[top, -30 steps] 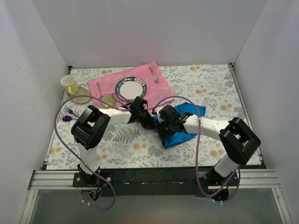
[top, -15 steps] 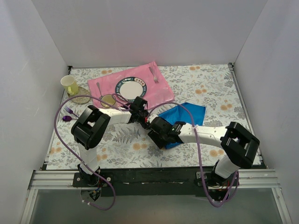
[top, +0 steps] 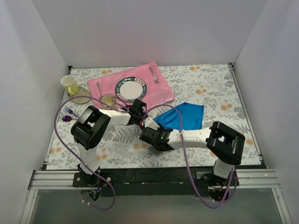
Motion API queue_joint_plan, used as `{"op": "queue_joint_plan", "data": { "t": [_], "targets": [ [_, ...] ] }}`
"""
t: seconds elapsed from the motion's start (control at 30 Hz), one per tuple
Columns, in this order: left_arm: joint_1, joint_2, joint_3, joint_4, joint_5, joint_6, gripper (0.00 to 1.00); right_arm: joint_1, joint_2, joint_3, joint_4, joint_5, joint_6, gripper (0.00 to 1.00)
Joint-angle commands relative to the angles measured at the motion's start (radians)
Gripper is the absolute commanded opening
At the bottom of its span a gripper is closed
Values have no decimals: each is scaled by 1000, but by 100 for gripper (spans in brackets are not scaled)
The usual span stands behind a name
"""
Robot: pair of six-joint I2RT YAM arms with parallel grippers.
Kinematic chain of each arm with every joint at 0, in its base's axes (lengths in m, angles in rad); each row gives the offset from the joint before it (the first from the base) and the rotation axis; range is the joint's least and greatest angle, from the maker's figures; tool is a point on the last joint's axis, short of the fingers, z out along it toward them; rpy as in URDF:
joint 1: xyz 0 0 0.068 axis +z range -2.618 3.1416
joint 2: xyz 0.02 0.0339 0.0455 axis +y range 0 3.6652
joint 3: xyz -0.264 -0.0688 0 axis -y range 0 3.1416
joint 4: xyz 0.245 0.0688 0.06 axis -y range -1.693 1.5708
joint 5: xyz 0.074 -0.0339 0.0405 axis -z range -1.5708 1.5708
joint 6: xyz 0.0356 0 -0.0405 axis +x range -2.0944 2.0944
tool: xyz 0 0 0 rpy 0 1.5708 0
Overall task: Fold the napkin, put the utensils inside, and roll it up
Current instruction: Roll the napkin with the utensil
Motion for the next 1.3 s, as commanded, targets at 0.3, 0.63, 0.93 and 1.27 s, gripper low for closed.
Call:
{"op": "queue_joint_plan", "data": {
  "t": [0.3, 0.63, 0.93, 1.27],
  "targets": [
    [15, -64, -63, 5, 37, -12, 0, 34, 63, -33, -91, 143, 63, 29],
    [21, -38, -39, 5, 46, 49, 0, 30, 52, -2, -47, -4, -29, 1],
    [26, -93, -3, -55, -23, 209, 40, -83, 8, 56, -50, -320, -55, 1],
    [55, -161, 29, -149, -36, 262, 57, -245, -38, 42, -10, -676, -32, 1]
  ]
}}
